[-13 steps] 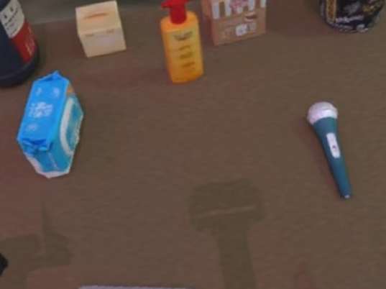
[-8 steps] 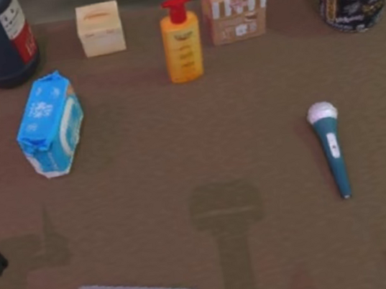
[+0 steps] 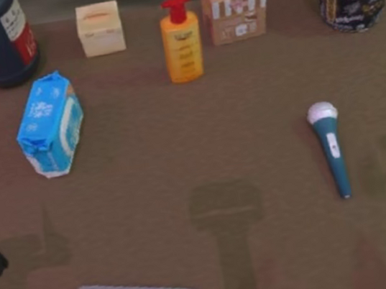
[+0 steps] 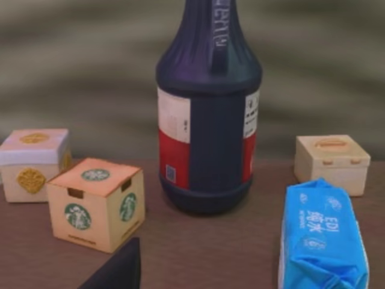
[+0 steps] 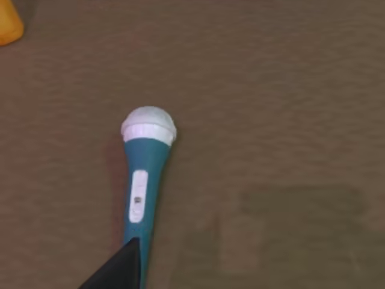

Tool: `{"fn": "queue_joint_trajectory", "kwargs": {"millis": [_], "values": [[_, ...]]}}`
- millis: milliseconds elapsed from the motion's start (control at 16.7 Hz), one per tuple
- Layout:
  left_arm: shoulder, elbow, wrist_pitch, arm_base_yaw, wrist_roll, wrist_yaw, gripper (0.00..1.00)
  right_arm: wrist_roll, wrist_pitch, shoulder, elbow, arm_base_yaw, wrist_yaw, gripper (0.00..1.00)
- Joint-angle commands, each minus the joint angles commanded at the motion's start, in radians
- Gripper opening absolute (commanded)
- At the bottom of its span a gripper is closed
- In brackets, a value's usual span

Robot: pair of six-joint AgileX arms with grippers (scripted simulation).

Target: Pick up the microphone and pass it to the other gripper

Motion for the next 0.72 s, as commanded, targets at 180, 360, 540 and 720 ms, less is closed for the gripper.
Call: {"fn": "queue_joint_trajectory", "kwargs": {"millis": [180, 360, 540, 720], "values": [[0.0, 0.0, 0.0, 0.0, 0.0, 0.0, 1.0, 0.081, -0.13, 0.315, 0.217, 0.069, 0.003, 1.0], [0.0, 0.0, 0.0, 0.0, 0.0, 0.0, 1.0, 0.158, -0.252, 0.616, 0.428, 0.136, 0.004, 1.0], [0.0, 0.0, 0.0, 0.0, 0.0, 0.0, 1.0, 0.222, -0.367, 0.869, 0.606, 0.193, 0.007, 1.0], [0.0, 0.0, 0.0, 0.0, 0.0, 0.0, 1.0, 0.27, -0.468, 1.052, 0.732, 0.237, 0.014, 1.0]]}}
